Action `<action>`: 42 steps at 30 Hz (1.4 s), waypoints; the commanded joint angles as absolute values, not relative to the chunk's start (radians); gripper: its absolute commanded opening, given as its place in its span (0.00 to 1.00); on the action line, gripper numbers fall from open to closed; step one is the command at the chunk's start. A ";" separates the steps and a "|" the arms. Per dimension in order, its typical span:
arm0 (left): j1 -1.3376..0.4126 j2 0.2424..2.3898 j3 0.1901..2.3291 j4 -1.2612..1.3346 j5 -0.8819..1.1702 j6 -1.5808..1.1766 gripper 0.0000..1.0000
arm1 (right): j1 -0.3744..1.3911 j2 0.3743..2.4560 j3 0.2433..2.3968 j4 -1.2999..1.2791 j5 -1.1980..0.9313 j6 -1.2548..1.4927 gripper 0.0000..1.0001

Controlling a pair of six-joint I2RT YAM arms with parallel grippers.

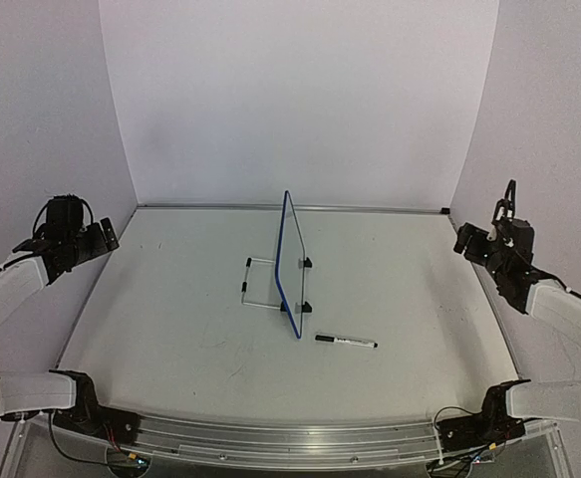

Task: Write a sentence on the whiteboard
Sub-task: Move the whiteboard to the center of the board.

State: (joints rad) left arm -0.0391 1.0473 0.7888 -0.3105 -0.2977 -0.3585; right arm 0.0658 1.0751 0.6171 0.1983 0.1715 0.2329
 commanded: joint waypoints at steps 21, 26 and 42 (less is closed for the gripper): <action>-0.037 1.186 1.099 -0.535 0.048 -0.100 0.99 | 0.452 1.798 0.987 0.184 -0.646 0.061 0.72; -0.037 1.221 1.103 -0.542 0.067 -0.102 0.99 | 0.515 1.917 1.072 0.143 -0.681 0.009 0.67; -0.037 1.267 1.107 -0.543 0.102 -0.106 0.99 | 0.629 2.096 1.190 0.140 -0.749 0.010 0.45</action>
State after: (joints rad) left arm -0.0395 1.2551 1.0882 -0.5694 0.0862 -0.1207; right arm 0.6069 2.0699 1.1480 0.1403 -0.7249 0.0258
